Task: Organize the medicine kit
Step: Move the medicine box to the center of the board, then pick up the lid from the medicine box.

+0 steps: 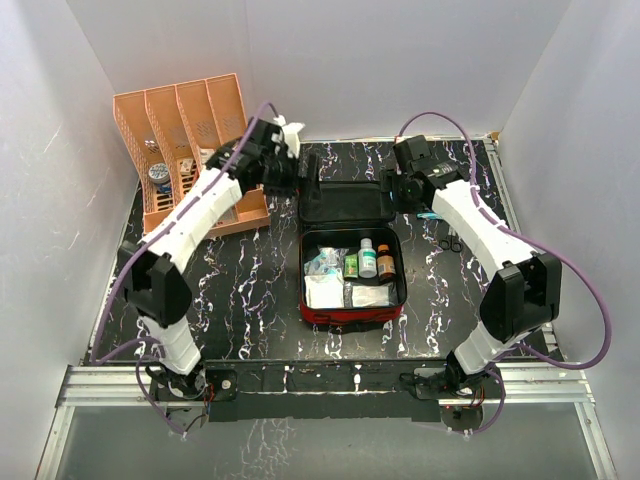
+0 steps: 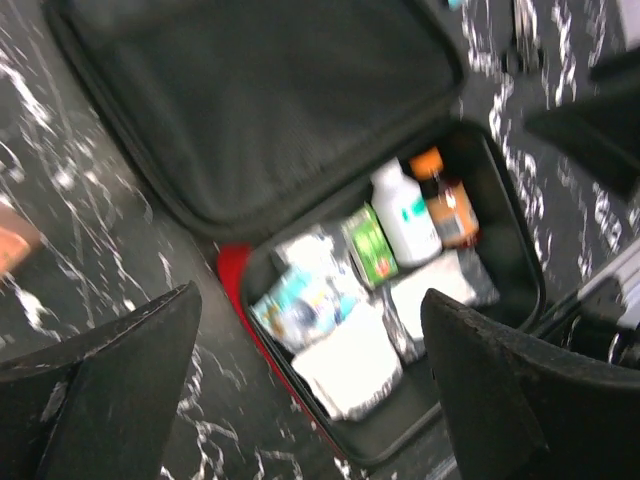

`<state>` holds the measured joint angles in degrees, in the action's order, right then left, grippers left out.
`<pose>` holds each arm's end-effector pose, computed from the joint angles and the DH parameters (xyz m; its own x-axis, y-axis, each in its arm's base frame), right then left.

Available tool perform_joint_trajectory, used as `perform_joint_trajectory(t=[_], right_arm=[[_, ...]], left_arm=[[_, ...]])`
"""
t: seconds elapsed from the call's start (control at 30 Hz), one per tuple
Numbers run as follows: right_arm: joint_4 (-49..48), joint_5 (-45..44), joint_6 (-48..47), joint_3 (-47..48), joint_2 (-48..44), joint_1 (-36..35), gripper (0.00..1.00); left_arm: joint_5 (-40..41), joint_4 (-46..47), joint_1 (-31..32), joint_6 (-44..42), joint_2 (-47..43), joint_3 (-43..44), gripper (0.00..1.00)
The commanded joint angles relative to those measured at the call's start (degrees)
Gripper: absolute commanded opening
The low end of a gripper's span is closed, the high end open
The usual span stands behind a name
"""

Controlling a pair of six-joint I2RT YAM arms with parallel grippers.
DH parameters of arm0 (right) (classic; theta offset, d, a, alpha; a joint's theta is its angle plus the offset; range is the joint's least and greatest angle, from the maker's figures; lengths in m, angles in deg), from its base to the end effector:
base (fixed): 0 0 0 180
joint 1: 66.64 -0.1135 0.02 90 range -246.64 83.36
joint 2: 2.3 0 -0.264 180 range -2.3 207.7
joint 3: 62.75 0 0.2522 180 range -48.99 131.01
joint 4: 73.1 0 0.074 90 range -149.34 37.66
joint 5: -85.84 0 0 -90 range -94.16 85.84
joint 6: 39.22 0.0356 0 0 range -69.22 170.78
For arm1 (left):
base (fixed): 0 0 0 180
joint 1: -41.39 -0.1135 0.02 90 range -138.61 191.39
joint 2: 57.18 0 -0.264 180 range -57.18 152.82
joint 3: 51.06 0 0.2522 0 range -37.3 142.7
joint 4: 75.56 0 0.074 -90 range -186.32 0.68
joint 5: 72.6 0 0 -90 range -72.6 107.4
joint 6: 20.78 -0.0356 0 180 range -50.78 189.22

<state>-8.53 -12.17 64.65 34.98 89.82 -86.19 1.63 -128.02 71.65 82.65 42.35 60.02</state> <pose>0.3193 0.1081 0.3084 -0.8471 -0.0489 -0.5292 -0.0624 0.9980 0.0077 0.3342 -0.2062 0.3535 -0.7040 0.1520 -0.6937 0.5129 0.7845 -0.3486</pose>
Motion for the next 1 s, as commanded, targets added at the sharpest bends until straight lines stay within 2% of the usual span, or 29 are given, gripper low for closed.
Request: perform_joint_trajectory(t=[0.0, 0.23, 0.37, 0.63, 0.97], right_arm=[[1.1, -1.3, -0.9, 5.6, 0.4, 1.6, 0.66], [0.8, -0.7, 0.3, 6.9, -0.2, 2.6, 0.69], [0.9, -0.4, 1.6, 6.4, -1.1, 2.6, 0.69], [0.6, 0.1, 3.8, 3.9, -3.8, 2.7, 0.68], [1.1, -0.4, 4.8, 4.7, -4.4, 2.6, 0.67]], left_arm=[[-10.8, 1.8, -8.2, -0.5, 10.1, 8.9, 0.91], [-23.5, -0.2, -13.9, 1.3, 23.5, 23.3, 0.94], [-27.8, 0.4, -15.3, 3.9, 27.7, 24.7, 0.93], [-30.1, 3.9, -16.5, 5.9, 33.1, 27.9, 0.93], [-24.0, 4.9, -16.8, 5.3, 38.6, 30.4, 0.92]])
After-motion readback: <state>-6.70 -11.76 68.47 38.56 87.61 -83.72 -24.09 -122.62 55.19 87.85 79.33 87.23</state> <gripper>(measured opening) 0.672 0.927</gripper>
